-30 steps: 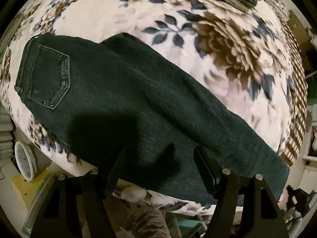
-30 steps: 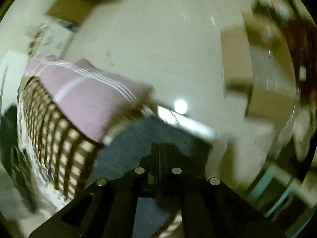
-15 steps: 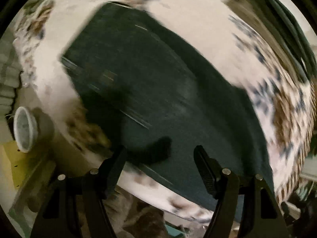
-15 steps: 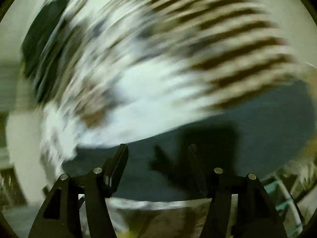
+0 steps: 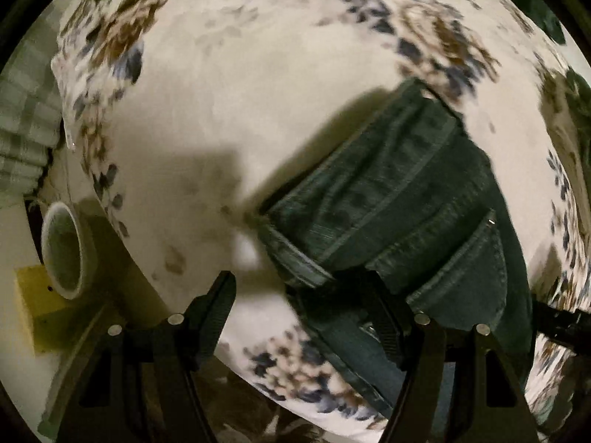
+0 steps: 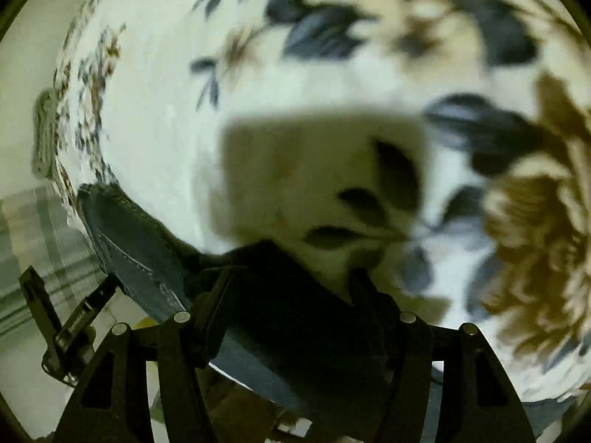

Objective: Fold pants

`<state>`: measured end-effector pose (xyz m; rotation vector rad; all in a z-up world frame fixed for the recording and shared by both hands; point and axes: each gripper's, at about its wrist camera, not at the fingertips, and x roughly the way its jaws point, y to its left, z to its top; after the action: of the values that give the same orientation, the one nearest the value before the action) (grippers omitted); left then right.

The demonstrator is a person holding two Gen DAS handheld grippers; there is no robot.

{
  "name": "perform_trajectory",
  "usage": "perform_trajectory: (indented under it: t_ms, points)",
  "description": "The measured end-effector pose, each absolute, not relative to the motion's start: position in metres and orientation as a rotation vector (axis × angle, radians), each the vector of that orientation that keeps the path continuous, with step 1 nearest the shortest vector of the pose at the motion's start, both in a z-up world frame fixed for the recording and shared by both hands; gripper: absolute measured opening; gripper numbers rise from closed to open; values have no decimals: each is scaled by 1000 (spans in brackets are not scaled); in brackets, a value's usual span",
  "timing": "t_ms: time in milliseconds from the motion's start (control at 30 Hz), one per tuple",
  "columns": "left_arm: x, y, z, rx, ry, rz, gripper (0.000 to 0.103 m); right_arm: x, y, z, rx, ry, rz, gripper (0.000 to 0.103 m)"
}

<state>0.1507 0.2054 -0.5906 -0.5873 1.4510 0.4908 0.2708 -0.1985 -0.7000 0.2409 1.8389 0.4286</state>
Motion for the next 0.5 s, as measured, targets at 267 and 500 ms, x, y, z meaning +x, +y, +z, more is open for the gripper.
perform_trajectory:
  t_ms: [267, 500]
  points:
    - [154, 230, -607, -642, 1459, 454, 68, 262, -197, -657, 252, 1670, 323, 9]
    - [142, 259, -610, -765, 1448, 468, 68, 295, -281, -641, 618, 1566, 213, 0]
